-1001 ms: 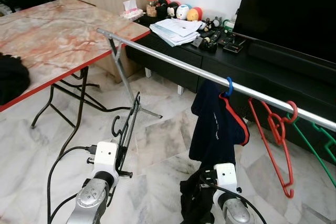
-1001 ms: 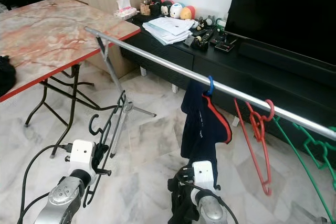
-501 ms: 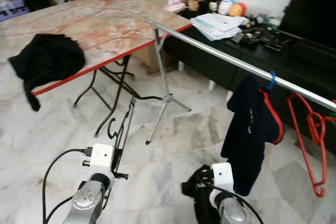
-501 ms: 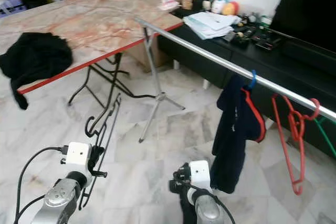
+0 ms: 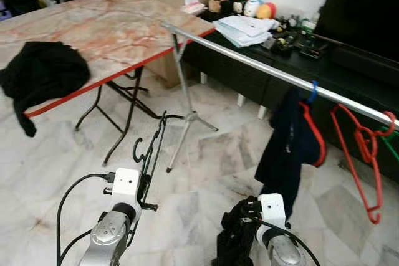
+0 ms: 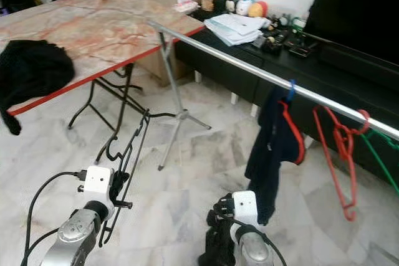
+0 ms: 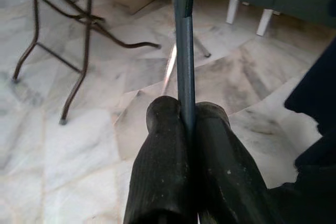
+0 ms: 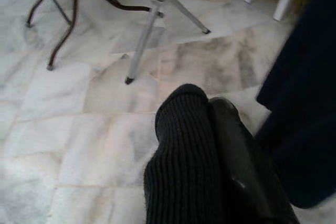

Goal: Hang hanger

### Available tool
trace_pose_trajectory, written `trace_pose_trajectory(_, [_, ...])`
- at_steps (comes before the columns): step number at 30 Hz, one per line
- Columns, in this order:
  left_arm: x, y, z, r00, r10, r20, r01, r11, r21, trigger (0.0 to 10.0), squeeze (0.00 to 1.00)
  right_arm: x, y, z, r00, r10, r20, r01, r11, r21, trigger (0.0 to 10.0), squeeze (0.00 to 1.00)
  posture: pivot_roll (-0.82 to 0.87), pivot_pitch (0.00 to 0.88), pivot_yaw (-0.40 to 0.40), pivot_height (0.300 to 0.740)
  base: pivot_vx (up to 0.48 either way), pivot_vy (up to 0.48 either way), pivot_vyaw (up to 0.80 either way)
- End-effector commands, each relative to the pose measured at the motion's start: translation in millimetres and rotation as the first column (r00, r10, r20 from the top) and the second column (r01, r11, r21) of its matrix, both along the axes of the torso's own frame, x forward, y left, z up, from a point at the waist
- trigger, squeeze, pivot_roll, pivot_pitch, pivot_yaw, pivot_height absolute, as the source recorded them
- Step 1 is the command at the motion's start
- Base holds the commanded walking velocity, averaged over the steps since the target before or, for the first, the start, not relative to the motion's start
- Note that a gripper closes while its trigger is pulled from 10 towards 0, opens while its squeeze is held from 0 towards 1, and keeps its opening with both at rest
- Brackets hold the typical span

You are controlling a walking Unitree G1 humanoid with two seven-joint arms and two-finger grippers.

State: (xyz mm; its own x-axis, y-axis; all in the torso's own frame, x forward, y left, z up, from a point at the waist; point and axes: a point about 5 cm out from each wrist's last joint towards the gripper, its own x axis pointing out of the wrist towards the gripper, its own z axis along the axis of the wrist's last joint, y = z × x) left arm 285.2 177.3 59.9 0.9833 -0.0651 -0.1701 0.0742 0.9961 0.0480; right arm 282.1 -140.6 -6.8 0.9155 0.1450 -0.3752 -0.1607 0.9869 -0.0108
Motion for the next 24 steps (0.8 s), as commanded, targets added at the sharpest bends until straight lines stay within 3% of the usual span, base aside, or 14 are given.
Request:
trace_pose_trajectory(1, [-0.3,0.1,-0.7,1.0,0.002,-0.007,-0.002,1.0,-0.011,10.0,0.0,-3.4,-0.1,-3.8,1.0,-0.004,-0.022,0.004,1.0,0.009,10.0,0.0,0.05,0.082,0.054,0.74,0.0,0.48,0.0])
trace_pose_trajectory(16, [0.0,-0.5,-1.0,1.0,-0.002,-0.011,0.002,1.0,-0.011,10.0,0.0,-5.0,1.3,-6.4,0.999,0.008,-0.046,-0.008,1.0,-0.001,10.0,0.0,0.05,0.074,0.054,0.74,0.0,0.48,-0.05])
trace_pose_trajectory(24, [0.5,-0.2,-1.0,1.0,0.0,-0.013,0.0,1.0,-0.013,10.0,0.0,-5.1,0.7,-6.9,0.999,0.004,-0.051,-0.004,1.0,-0.005,10.0,0.0,0.05,0.08,0.056,0.74,0.0,0.48,-0.8])
